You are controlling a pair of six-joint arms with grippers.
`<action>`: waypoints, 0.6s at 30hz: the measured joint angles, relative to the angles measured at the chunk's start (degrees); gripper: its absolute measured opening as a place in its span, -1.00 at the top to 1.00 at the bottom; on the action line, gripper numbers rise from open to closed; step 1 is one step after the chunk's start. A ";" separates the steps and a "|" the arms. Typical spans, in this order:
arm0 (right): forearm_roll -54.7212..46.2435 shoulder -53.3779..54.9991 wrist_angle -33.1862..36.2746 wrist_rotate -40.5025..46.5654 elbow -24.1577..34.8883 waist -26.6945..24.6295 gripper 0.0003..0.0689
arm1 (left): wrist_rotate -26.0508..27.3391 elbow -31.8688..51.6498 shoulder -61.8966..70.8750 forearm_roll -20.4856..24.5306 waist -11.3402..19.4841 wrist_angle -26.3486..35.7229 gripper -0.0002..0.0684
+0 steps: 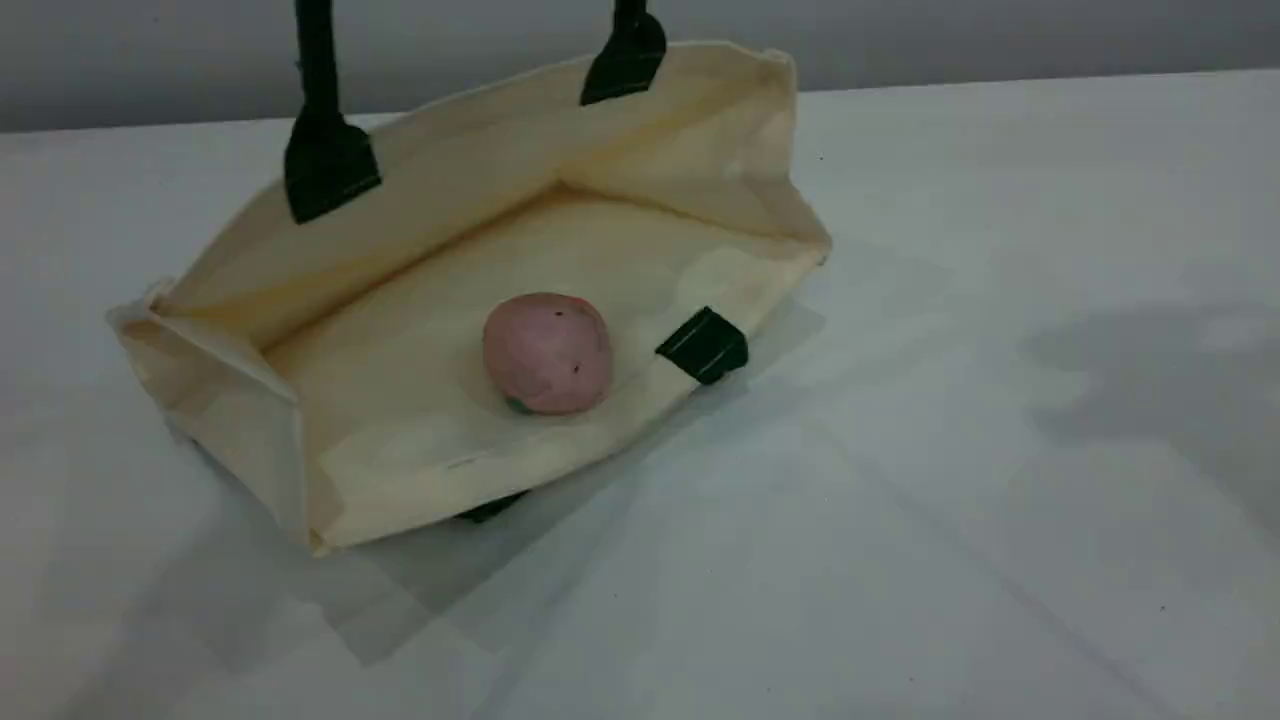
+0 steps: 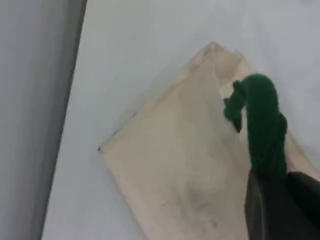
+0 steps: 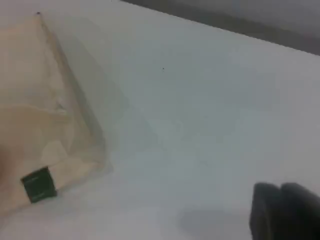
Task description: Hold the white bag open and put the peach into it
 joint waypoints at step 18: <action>1.61 0.16 -1.33 0.00 0.00 0.00 0.98 | 0.17 0.00 0.00 -2.60 0.00 0.00 0.75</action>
